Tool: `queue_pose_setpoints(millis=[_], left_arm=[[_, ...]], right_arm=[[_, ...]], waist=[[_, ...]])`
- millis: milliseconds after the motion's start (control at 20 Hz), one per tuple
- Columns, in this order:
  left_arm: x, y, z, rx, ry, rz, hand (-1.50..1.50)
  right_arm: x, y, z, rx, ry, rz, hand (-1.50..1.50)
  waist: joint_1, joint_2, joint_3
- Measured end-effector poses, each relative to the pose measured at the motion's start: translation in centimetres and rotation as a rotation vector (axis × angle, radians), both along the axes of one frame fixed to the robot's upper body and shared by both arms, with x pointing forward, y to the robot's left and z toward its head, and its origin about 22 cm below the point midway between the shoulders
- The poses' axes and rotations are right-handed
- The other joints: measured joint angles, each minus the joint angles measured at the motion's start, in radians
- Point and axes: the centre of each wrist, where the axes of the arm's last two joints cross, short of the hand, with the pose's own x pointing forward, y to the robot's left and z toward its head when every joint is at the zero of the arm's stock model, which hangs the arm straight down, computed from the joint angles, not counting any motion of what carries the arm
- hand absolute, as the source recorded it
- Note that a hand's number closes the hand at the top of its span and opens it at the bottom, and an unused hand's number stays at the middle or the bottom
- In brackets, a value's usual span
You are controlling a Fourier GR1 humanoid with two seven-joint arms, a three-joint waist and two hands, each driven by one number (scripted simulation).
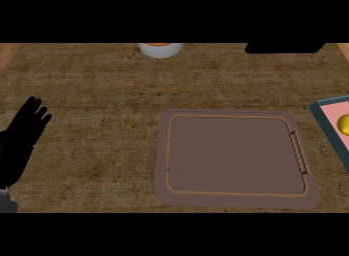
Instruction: Pick the lemon from the tray and place it in the cardboard box
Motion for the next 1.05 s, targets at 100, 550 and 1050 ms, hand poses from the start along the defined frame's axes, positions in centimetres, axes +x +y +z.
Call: queue_pose_setpoints(millis=[100, 550, 1050], left_arm=[[-0.1, -0.5, 0.1, -0.002, -0.001, 0.008, 0.00], [0.1, -1.3, -0.1, -0.002, 0.004, 0.004, 0.00], [-0.5, -0.7, 0.1, -0.001, 0.003, -0.004, 0.00]], right_arm=[[-1.1, -1.0, 0.8, 0.044, -0.077, -0.024, -1.50], [-8.7, -7.1, 1.9, 0.153, -0.230, -0.100, -1.50], [-15.8, -11.3, 2.3, 0.163, -0.243, -0.043, -1.50]], waist=[[-0.002, -0.001, 0.000], [-0.001, 0.000, 0.000], [0.004, 0.001, 0.000]])
